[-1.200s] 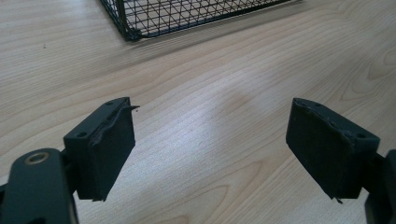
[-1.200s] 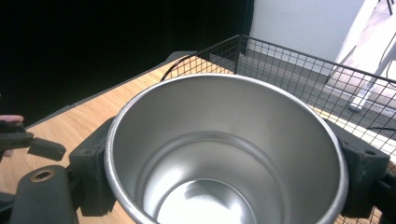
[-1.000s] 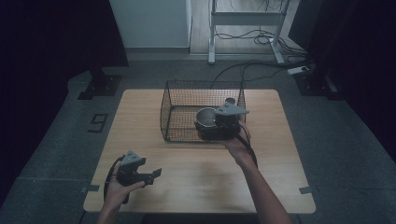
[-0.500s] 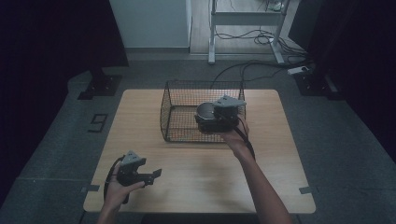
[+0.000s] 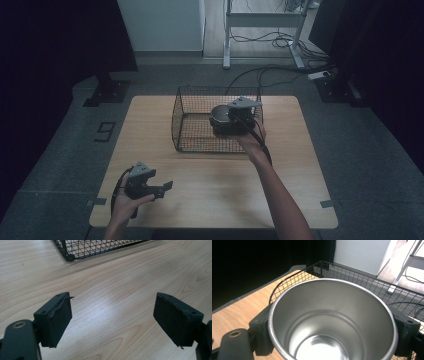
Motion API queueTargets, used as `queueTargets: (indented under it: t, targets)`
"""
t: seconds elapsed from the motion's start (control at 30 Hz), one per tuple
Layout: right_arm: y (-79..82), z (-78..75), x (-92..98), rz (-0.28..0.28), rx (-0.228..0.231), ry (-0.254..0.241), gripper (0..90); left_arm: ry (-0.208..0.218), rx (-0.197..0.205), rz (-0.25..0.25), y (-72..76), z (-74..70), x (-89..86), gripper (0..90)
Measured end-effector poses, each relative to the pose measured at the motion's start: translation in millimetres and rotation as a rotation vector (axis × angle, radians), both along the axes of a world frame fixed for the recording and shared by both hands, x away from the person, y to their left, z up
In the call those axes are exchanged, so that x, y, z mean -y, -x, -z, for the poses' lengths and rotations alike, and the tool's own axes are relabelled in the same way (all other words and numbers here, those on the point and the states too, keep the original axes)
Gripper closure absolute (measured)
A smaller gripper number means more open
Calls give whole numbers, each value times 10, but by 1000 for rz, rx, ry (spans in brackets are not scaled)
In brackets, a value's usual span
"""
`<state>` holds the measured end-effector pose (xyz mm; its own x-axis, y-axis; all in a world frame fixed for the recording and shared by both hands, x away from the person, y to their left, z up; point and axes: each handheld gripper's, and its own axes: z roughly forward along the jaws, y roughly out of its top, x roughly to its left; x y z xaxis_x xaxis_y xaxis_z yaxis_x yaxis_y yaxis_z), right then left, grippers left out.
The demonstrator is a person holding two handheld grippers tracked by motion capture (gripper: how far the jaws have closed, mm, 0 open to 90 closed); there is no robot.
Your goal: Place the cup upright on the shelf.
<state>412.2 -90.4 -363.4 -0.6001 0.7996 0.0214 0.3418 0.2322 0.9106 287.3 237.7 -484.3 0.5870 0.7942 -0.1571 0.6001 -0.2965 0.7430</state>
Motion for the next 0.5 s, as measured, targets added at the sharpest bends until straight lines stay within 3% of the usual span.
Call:
queueTargets:
  t: [0.5]
  targets:
    - [-208,-21,-79,20,-14,15,143,8,9,-10,4,-22,-36,153]
